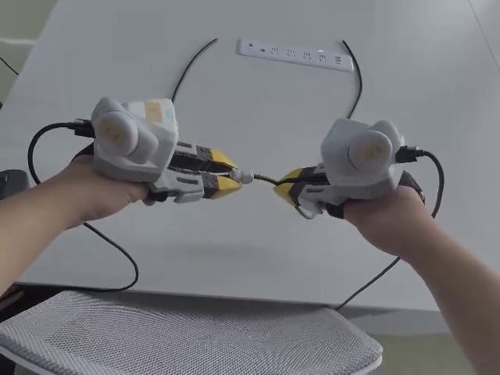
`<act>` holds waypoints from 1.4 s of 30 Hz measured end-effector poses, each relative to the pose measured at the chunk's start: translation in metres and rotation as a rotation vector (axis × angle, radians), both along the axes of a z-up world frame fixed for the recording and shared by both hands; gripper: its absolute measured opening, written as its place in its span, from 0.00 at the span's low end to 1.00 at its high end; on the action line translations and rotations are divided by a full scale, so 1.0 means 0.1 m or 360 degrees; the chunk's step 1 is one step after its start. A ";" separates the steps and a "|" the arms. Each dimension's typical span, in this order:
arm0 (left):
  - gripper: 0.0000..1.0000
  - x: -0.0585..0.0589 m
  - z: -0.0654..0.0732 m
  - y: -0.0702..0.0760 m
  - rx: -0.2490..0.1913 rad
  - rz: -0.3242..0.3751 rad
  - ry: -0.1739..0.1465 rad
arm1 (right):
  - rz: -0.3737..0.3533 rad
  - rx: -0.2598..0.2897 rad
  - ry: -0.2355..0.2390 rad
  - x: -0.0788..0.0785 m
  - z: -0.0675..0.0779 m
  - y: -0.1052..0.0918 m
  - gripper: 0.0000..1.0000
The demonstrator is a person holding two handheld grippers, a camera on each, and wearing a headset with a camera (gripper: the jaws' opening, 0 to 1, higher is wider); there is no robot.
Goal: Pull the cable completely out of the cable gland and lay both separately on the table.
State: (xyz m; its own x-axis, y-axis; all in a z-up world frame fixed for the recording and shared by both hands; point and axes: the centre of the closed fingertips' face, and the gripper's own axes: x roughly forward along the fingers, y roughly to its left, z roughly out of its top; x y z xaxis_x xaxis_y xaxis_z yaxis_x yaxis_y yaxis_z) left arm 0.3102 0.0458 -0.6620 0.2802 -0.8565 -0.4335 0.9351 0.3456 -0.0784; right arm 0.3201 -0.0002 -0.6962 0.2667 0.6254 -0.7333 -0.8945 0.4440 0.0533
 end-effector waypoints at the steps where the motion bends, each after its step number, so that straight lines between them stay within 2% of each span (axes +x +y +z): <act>1: 0.15 0.00 0.00 0.00 -0.0001 0.0001 0.0000 | -0.0007 -0.0001 0.0010 0.00 -0.01 -0.01 0.00; 10: 0.15 -0.02 -0.01 -0.02 0.0000 -0.0003 0.0016 | -0.0174 0.0001 0.0104 0.02 -0.17 -0.19 0.00; 11: 0.15 -0.03 -0.01 -0.03 0.0000 -0.0004 0.0019 | -0.0181 0.0010 0.0123 0.00 -0.18 -0.19 0.00; 22: 0.15 -0.05 -0.03 -0.04 0.0005 0.0002 0.0028 | -0.0193 0.0008 0.0133 -0.03 -0.21 -0.20 0.00; 26: 0.15 -0.06 -0.02 -0.05 0.0008 -0.0006 0.0002 | -0.0164 -0.0002 0.0102 -0.03 -0.20 -0.21 0.00; 29: 0.15 -0.06 -0.02 -0.04 0.0015 0.0002 0.0012 | -0.0096 -0.0021 0.0053 -0.05 -0.20 -0.20 0.00; 30: 0.15 -0.05 -0.03 -0.03 0.0018 0.0006 0.0010 | -0.0059 -0.0042 -0.0003 -0.04 -0.19 -0.20 0.00; 33: 0.15 -0.04 -0.03 -0.03 0.0020 0.0010 0.0014 | -0.0025 -0.0060 -0.0056 -0.06 -0.15 -0.16 0.02; 34: 0.15 -0.05 -0.03 -0.03 0.0025 0.0007 0.0012 | -0.0027 -0.0059 -0.0070 -0.06 -0.13 -0.15 0.06; 36: 0.15 -0.06 -0.03 -0.04 0.0034 0.0000 0.0010 | -0.0037 -0.0017 -0.0083 -0.06 -0.06 -0.10 0.13; 38: 0.15 -0.06 -0.04 -0.04 0.0040 -0.0003 0.0007 | -0.0010 0.0027 -0.0107 -0.09 0.05 -0.02 0.13; 42: 0.15 -0.05 -0.01 -0.06 0.0034 0.0005 -0.0002 | 0.0041 0.0014 -0.0212 -0.06 0.19 0.12 0.16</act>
State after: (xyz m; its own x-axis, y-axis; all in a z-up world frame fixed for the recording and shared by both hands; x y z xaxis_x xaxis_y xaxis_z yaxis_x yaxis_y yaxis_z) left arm 0.3053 0.0400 -0.6635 0.2835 -0.8462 -0.4512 0.9341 0.3502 -0.0700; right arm 0.3137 0.0116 -0.6768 0.3452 0.6397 -0.6867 -0.9050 0.4208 -0.0629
